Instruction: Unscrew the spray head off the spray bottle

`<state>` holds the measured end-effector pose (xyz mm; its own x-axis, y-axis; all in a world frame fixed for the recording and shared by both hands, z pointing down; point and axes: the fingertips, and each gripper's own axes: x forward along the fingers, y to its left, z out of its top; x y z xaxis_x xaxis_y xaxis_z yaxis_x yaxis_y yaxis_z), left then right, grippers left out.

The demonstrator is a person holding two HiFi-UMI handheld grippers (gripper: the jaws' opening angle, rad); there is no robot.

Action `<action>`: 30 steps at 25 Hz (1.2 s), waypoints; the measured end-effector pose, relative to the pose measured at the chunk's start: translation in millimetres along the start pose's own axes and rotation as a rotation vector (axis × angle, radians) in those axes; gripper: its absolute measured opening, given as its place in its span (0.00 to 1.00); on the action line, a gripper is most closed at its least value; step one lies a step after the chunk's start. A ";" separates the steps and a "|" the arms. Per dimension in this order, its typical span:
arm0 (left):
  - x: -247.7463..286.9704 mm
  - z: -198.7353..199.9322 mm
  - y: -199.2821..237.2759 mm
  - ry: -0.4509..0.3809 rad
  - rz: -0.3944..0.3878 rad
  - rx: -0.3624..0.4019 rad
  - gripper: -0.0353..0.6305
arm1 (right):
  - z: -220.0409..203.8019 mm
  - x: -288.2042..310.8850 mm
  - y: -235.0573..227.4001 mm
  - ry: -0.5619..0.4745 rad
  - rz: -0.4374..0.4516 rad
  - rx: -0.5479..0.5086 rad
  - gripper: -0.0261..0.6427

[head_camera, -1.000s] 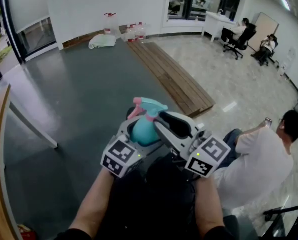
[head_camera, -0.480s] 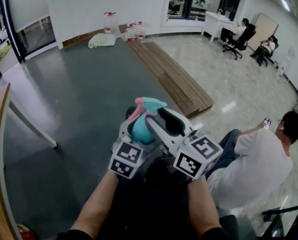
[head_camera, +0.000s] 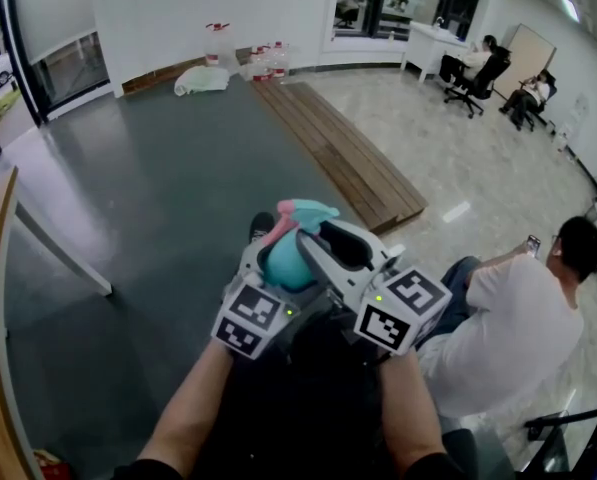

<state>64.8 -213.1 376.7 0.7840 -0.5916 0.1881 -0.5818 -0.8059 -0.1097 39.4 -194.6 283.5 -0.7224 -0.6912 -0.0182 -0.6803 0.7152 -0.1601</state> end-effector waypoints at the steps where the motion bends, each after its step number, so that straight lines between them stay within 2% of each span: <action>1: -0.5 1.6 -3.3 -0.006 -0.030 0.000 0.72 | 0.8 -1.9 0.9 -0.001 0.020 -0.002 0.24; 6: -6.2 7.4 -19.3 -0.031 -0.174 -0.005 0.72 | 3.9 -10.5 9.0 -0.006 0.130 -0.016 0.24; 14: -18.7 12.5 -48.5 -0.071 -0.427 -0.015 0.72 | 5.2 -26.3 23.2 -0.024 0.356 -0.022 0.24; 18: -24.2 14.3 -61.9 -0.089 -0.505 -0.007 0.72 | 5.8 -35.8 29.5 -0.036 0.426 -0.024 0.24; 22: -25.9 16.2 -60.2 -0.097 -0.482 -0.010 0.72 | 6.5 -35.5 32.0 -0.046 0.415 -0.035 0.24; 30: -7.5 6.1 -17.4 -0.066 -0.253 -0.063 0.72 | 2.4 -17.8 3.9 -0.039 0.181 -0.056 0.28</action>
<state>70.4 -194.8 371.3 0.9173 -0.3736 0.1378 -0.3765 -0.9264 -0.0058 49.9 -179.7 280.7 -0.8289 -0.5536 -0.0802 -0.5464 0.8320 -0.0954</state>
